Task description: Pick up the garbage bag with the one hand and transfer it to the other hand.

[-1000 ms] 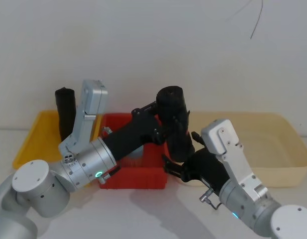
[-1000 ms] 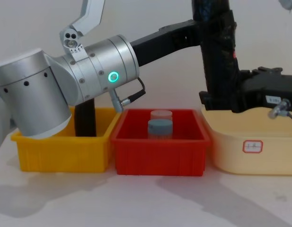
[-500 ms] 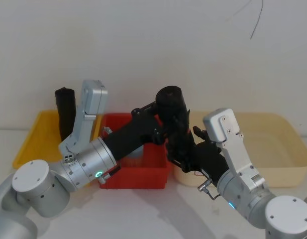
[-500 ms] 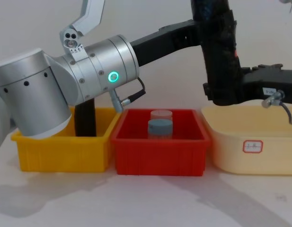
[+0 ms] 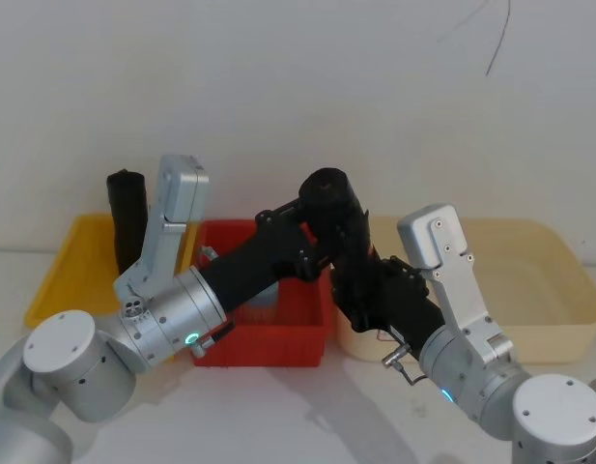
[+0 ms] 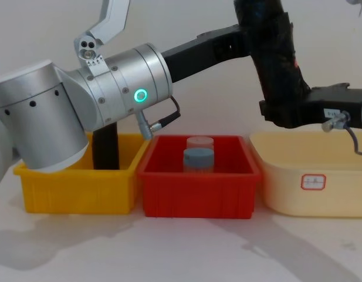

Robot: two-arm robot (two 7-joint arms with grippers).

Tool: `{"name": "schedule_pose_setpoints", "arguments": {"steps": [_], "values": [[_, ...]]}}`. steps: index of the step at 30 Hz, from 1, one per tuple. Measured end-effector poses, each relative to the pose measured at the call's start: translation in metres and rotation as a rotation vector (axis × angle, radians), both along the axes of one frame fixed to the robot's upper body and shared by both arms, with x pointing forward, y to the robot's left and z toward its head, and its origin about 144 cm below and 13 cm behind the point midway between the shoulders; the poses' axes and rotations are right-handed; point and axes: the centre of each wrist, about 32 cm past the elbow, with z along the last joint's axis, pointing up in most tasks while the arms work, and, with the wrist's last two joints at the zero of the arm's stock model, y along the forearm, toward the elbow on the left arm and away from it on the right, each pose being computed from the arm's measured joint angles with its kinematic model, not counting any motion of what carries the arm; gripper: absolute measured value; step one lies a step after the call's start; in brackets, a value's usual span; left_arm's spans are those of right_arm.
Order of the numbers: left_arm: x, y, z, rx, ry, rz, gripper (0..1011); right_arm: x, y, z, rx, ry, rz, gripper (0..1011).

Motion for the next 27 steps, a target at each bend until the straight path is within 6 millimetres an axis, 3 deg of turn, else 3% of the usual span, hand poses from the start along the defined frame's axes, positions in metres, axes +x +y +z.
{"name": "schedule_pose_setpoints", "arguments": {"steps": [3, 20, 27], "values": [[0.0, 0.0, 0.0, 0.0, 0.0, 0.0, 509, 0.0, 0.0, 0.0, 0.004, 0.003, 0.005, 517], [0.0, 0.0, 0.0, 0.0, 0.0, 0.0, 988, 0.008, -0.015, 0.003, 0.056, 0.01, -0.007, 517], [0.0, 0.0, 0.0, 0.0, 0.0, 0.0, 1002, 0.025, -0.035, 0.005, 0.082, 0.021, -0.049, 517]]}}
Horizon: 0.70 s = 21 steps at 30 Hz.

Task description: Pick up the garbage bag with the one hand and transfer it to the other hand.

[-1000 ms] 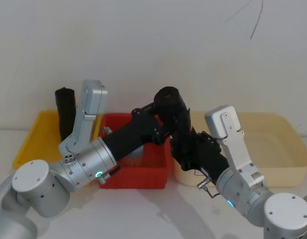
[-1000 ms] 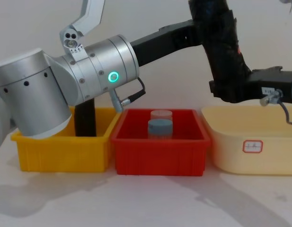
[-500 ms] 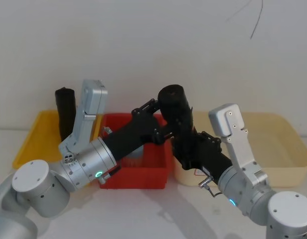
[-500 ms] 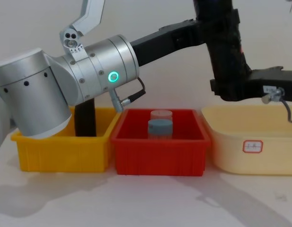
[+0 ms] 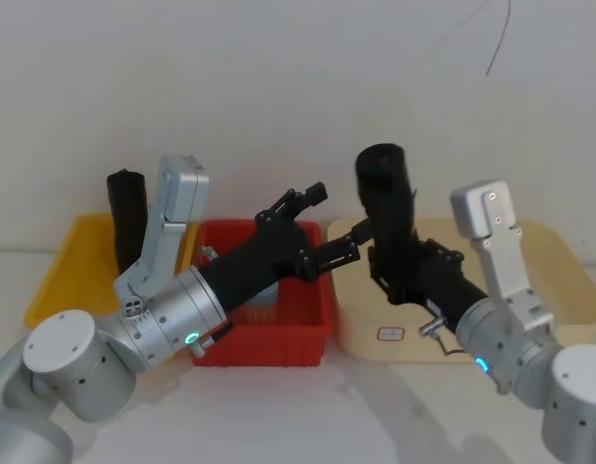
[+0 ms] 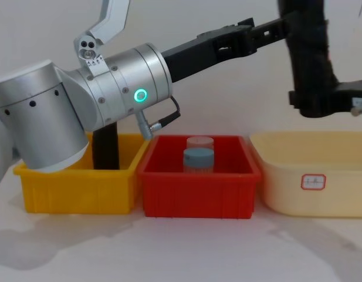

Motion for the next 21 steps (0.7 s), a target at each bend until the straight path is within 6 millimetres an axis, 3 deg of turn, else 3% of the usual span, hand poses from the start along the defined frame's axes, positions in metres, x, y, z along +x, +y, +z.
{"name": "schedule_pose_setpoints", "arguments": {"steps": [19, 21], "values": [[0.0, 0.0, 0.0, 0.0, 0.0, 0.0, 1001, 0.062, -0.077, 0.004, 0.039, 0.051, -0.182, 517], [0.0, 0.0, 0.0, 0.0, 0.0, 0.0, 1002, 0.067, -0.087, 0.004, 0.045, 0.058, -0.209, 566]]}}
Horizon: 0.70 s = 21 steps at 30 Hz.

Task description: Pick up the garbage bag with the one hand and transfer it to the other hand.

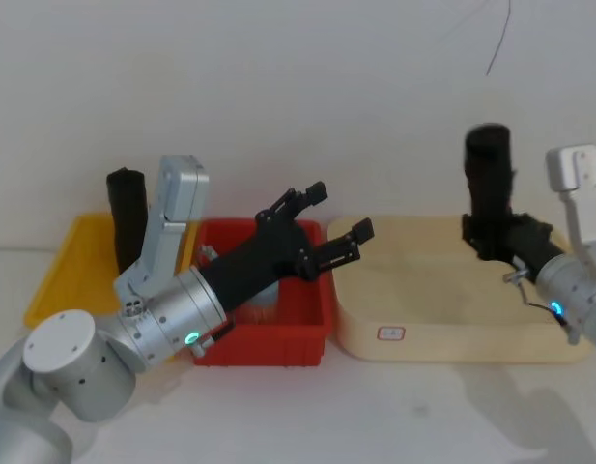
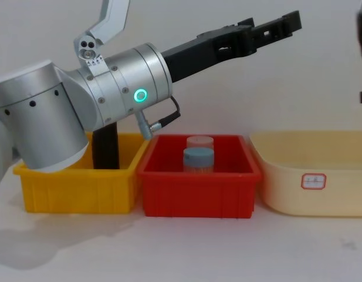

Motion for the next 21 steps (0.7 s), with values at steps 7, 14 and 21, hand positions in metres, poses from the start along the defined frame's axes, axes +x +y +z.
{"name": "schedule_pose_setpoints", "arguments": {"steps": [7, 14, 21], "values": [[0.0, 0.0, 0.0, 0.0, 0.0, 0.0, 1002, 0.006, -0.021, -0.001, 0.012, 0.012, -0.062, 752], [0.0, 0.0, 0.0, 0.0, 0.0, 0.0, 1001, 0.006, -0.029, 0.0, 0.011, 0.012, -0.079, 954], [0.0, 0.0, 0.0, 0.0, 0.0, 0.0, 1002, 0.003, -0.025, 0.009, -0.007, -0.023, -0.051, 1000]]}}
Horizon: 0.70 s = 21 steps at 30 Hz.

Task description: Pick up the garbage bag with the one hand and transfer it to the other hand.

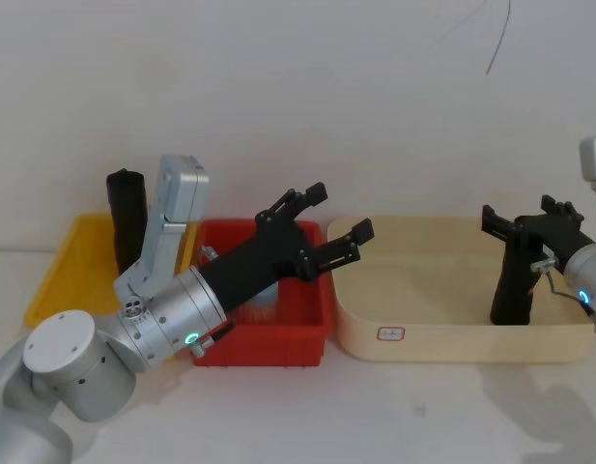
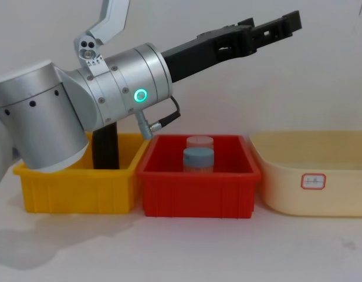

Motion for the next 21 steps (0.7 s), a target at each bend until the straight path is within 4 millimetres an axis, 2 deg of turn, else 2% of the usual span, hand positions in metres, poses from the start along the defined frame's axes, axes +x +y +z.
{"name": "schedule_pose_setpoints", "arguments": {"steps": [11, 21], "values": [[-0.001, 0.003, -0.001, -0.008, -0.006, 0.021, 1002, -0.005, 0.018, 0.02, -0.024, -0.084, 0.09, 999], [-0.006, 0.022, 0.003, -0.053, -0.067, 0.127, 1001, -0.009, 0.041, 0.031, -0.021, -0.128, 0.191, 1000]]}}
